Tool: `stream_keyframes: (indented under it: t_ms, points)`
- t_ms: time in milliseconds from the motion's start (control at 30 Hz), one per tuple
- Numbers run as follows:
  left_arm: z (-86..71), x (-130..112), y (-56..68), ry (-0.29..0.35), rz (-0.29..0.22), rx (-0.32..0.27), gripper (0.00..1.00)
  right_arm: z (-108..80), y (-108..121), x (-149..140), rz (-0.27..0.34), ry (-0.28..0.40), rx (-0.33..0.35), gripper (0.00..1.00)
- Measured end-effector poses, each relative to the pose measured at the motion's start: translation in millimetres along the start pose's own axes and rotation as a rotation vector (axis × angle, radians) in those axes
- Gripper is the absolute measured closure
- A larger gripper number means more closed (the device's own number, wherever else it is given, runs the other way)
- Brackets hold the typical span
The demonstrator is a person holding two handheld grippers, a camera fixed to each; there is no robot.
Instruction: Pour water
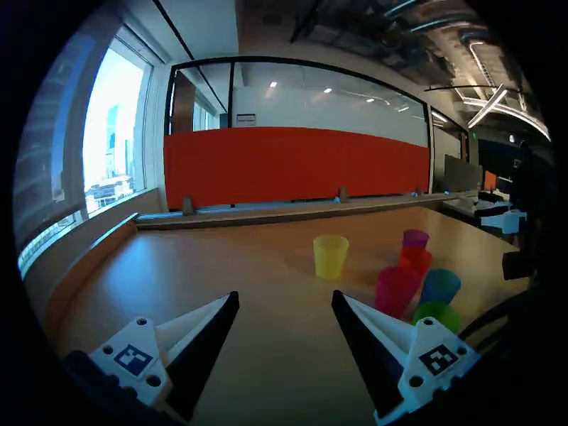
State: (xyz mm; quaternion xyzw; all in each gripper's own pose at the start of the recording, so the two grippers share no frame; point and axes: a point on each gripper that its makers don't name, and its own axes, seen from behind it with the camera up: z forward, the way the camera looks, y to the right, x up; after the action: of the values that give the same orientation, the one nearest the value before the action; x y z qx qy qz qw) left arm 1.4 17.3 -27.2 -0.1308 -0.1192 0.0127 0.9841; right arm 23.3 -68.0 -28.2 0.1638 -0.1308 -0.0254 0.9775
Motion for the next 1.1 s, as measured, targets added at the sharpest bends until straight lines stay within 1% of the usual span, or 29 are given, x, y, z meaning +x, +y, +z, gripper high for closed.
stream_keyframes:
  t_ms: [67, 167, 367, 467, 567, 667, 867, 967, 1100]
  points:
    - [-0.3, 1.9, 1.2, 0.013, -0.011, -0.002, 0.02, -1.7, 5.9, 4.8, 0.009, 0.016, -0.033, 0.01]
    - [-0.6, 5.2, -0.6, 0.03, -0.022, 0.01, 0.02, -2.9, 16.4, 14.6, 0.032, 0.053, -0.087, 0.01]
    - [-2.0, 22.1, -5.1, 0.079, -0.047, 0.026, 0.02, -5.8, 40.9, 37.1, 0.122, 0.139, -0.186, 0.01]
    - [-2.5, 30.0, -8.7, 0.102, -0.039, 0.042, 0.02, -9.8, 51.4, 48.8, 0.162, 0.186, -0.222, 0.01]
    - [-2.5, 37.0, -9.5, 0.117, -0.028, 0.053, 0.02, -14.4, 60.0, 58.8, 0.187, 0.227, -0.25, 0.01]
    - [-3.4, 45.6, -9.7, 0.141, -0.037, 0.061, 0.02, -19.1, 65.9, 66.5, 0.191, 0.258, -0.275, 0.01]
    - [-5.5, 64.4, -11.6, 0.189, -0.07, 0.071, 0.02, -27.0, 70.5, 77.5, 0.148, 0.315, -0.323, 0.01]
    - [-6.4, 74.3, -9.8, 0.213, -0.068, 0.069, 0.02, -29.8, 68.0, 80.9, 0.128, 0.34, -0.336, 0.01]
    - [-6.4, 80.5, -6.8, 0.237, -0.062, 0.075, 0.03, -31.7, 64.1, 80.8, 0.103, 0.354, -0.342, 0.01]
